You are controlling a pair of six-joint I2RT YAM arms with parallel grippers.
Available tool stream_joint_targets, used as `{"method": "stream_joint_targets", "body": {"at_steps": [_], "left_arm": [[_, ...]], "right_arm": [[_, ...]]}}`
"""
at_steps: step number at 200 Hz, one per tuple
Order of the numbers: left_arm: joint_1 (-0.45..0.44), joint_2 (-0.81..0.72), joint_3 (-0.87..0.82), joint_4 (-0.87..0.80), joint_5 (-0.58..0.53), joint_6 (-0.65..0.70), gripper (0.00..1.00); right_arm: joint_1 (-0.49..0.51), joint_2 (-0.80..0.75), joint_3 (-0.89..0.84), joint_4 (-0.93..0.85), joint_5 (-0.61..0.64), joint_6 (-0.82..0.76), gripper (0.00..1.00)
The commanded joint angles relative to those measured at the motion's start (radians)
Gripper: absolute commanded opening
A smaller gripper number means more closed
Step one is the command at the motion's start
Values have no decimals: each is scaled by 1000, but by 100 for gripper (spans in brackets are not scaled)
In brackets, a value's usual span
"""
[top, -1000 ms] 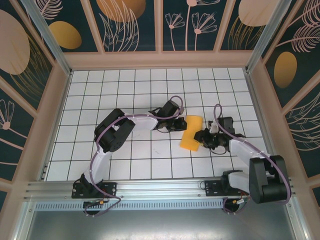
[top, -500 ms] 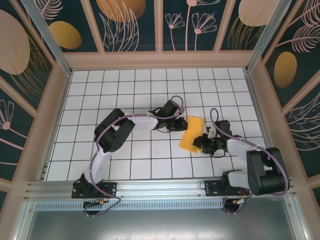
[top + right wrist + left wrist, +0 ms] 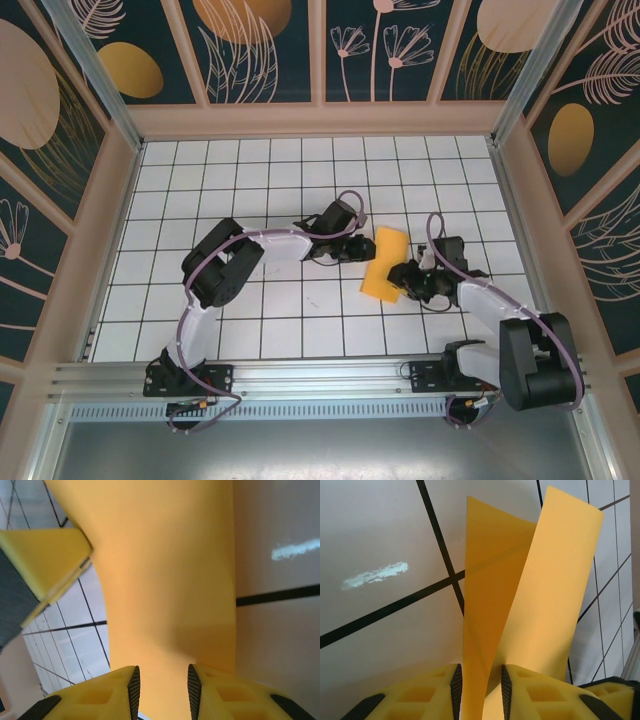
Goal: Fold a paper plane with a square sheet of paper (pick it up from the middle)
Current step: Fold the square sheet of paper in half at the center of the table.
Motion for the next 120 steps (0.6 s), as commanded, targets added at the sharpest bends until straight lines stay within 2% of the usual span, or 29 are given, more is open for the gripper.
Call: {"method": "stream_joint_targets", "body": {"at_steps": [1, 15, 77, 120], "left_arm": [[3, -37, -9, 51, 33, -13, 31], [3, -29, -5, 65, 45, -17, 25], [3, 2, 27, 57, 44, 9, 7], [3, 50, 81, -1, 2, 64, 4]], "right_arm": [[5, 5, 35, 4, 27, 25, 35], [4, 21, 37, 24, 29, 35, 35], [5, 38, 64, 47, 46, 50, 34], [5, 11, 50, 1, 4, 18, 33]]}}
